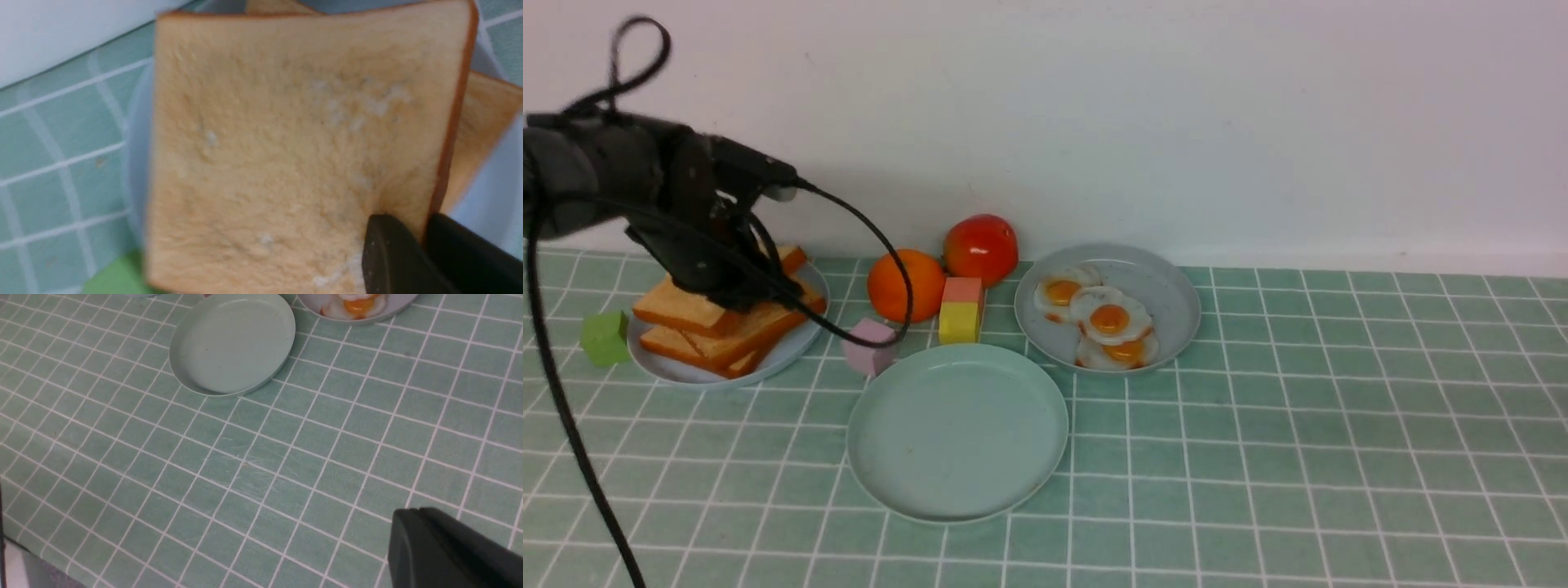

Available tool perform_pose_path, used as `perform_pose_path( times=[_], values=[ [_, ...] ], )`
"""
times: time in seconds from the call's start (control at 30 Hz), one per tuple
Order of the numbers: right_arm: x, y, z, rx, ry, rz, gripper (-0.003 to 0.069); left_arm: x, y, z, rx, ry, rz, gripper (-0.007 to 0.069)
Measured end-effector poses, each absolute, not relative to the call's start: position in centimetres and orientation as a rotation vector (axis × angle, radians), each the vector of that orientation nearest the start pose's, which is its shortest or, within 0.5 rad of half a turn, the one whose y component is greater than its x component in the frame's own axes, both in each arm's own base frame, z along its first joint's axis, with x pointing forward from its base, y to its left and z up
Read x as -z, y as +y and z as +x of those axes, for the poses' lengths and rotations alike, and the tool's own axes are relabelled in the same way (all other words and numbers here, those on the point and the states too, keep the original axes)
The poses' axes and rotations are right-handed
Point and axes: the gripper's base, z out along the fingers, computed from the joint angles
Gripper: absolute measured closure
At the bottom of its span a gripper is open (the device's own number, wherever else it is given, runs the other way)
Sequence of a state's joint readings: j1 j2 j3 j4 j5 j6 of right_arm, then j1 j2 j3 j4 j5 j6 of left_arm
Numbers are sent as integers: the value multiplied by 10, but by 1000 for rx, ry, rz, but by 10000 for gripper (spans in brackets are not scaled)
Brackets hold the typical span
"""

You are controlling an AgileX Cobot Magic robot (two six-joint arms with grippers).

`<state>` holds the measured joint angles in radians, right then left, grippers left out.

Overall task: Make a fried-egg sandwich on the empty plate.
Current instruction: Use the left arm to grab a slice of bread, then use the left arm to put a slice of bread into the empty plate in the middle

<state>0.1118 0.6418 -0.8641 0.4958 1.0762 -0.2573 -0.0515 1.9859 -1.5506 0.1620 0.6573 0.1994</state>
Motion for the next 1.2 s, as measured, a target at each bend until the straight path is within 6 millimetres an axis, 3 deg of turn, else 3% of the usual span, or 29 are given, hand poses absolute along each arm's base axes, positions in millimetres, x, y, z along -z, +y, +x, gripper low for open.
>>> perform_pose_path(
  times=[0.03, 0.1, 0.13, 0.23, 0.27, 0.3, 0.33, 0.43, 0.5, 0.6, 0.83, 0.93, 1.0, 1.03, 1.1, 1.2],
  values=[
    [-366, 48, 87, -554, 2232, -358, 637, -247, -16, 432, -179, 2530, 391, 550],
    [-367, 49, 87, -555, 2231, -359, 637, -262, -18, 424, -139, 2521, 358, 550],
    [-367, 49, 87, -559, 2230, -359, 635, -280, -25, 411, -78, 2530, 338, 550],
    [-367, 49, 87, -559, 2230, -359, 631, -293, -53, 380, 18, 2542, 430, 550],
    [-367, 49, 87, -559, 2230, -359, 630, -290, -71, 367, 49, 2546, 503, 550],
    [-367, 49, 87, -559, 2230, -359, 630, -289, -74, 365, 52, 2547, 515, 550],
    [-367, 49, 87, -559, 2230, -359, 627, -276, -100, 348, 78, 2544, 632, 550],
    [-367, 49, 87, -559, 2227, -358, 627, -251, -143, 325, 85, 2500, 835, 550],
    [-367, 49, 87, -559, 2225, -357, 624, -237, -169, 313, 62, 2448, 981, 550],
    [-367, 49, 87, -562, 2226, -357, 620, -221, -189, 310, -4, 2366, 1131, 550],
    [-366, 49, 86, -564, 2234, -361, 585, -192, -204, 320, -33, 2307, 1210, 531],
    [-366, 49, 86, -562, 2235, -362, 517, -185, -204, 322, -47, 2308, 1230, 452],
    [-367, 49, 87, -560, 2228, -358, 439, -186, -206, 321, -47, 2302, 1235, 339],
    [-367, 49, 87, -560, 2228, -358, 439, -186, -206, 321, -47, 2301, 1234, 328],
    [-369, 50, 91, -578, 2201, -337, 340, -197, -206, 317, -45, 2293, 1223, 190],
    [-369, 53, 103, -625, 2194, -301, 275, -220, -204, 307, -34, 2284, 1187, 90]
  ],
)
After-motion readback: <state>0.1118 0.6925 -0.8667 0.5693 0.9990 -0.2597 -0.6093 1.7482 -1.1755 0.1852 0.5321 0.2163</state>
